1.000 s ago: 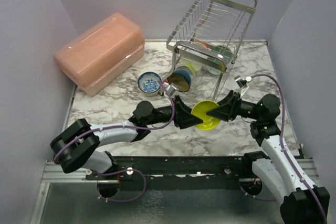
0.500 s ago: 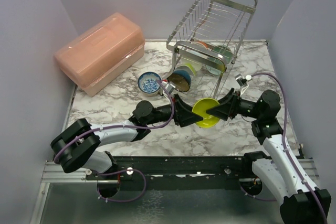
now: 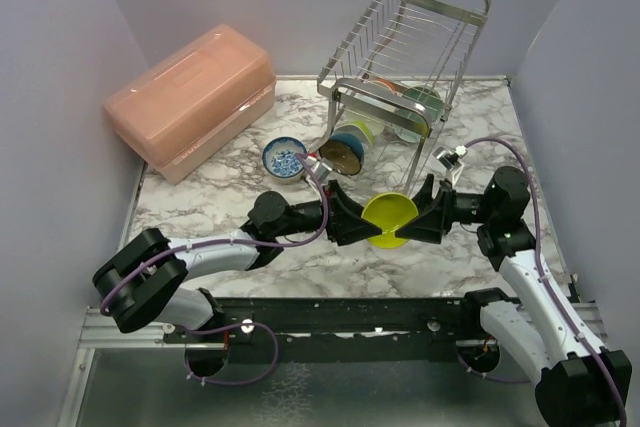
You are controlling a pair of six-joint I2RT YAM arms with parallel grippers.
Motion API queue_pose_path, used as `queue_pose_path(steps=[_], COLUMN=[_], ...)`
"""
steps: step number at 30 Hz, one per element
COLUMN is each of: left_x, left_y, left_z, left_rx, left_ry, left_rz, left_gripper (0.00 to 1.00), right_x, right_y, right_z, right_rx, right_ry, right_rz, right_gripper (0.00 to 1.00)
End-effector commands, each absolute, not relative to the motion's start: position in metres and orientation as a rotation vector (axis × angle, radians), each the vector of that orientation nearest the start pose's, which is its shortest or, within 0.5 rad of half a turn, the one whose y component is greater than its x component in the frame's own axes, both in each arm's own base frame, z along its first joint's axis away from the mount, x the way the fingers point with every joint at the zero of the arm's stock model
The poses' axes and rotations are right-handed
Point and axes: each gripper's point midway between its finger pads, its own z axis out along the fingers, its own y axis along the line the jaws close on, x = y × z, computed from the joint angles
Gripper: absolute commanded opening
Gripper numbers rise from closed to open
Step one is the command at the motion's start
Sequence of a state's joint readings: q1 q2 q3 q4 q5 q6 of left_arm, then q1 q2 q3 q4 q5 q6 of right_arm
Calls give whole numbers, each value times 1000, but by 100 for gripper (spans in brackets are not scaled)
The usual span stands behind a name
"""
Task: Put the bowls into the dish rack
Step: Place the bowl in the dish rack.
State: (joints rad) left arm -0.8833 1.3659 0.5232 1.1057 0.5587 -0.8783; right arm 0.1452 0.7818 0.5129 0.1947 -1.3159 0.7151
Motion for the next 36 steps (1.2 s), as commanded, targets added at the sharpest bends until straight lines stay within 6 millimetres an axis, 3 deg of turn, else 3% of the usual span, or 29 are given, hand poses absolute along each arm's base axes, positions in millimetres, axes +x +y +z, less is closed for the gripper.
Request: queue_pose_path(steps=[1, 8, 15, 19, 22, 25, 28, 32, 34, 36], left_x=[129, 127, 135, 136, 139, 142, 146, 148, 150, 152], left_y=[-364, -370, -375, -375, -373, -371, -369, -368, -367, -368], left_z=[280, 285, 283, 276, 273, 270, 265, 259, 258, 256], left_rx=[704, 737, 707, 694, 676, 653, 638, 633, 633, 632], left_ry=[1379, 1380, 1395, 1414, 1422, 1430, 1446, 1468, 1470, 1474], left_rz=[-1840, -1879, -1869, -1860, -1845, -1828, -1804, -1789, -1784, -1779], left_gripper=[0, 0, 0, 0, 0, 0, 0, 0, 0, 0], right_x=[133, 134, 130, 130, 130, 131, 130, 127, 126, 125], right_y=[200, 200, 200, 200, 200, 200, 199, 198, 198, 198], right_z=[269, 267, 267, 269, 271, 271, 270, 272, 272, 273], right_rx=[-764, -747, -742, -740, -740, -740, -746, -752, -759, -764], right_ry=[1729, 1739, 1746, 1745, 1747, 1756, 1769, 1786, 1789, 1790], right_rz=[1720, 1729, 1739, 1732, 1733, 1727, 1724, 1727, 1729, 1733], right_gripper=[99, 96, 75, 52, 53, 80, 90, 86, 78, 65])
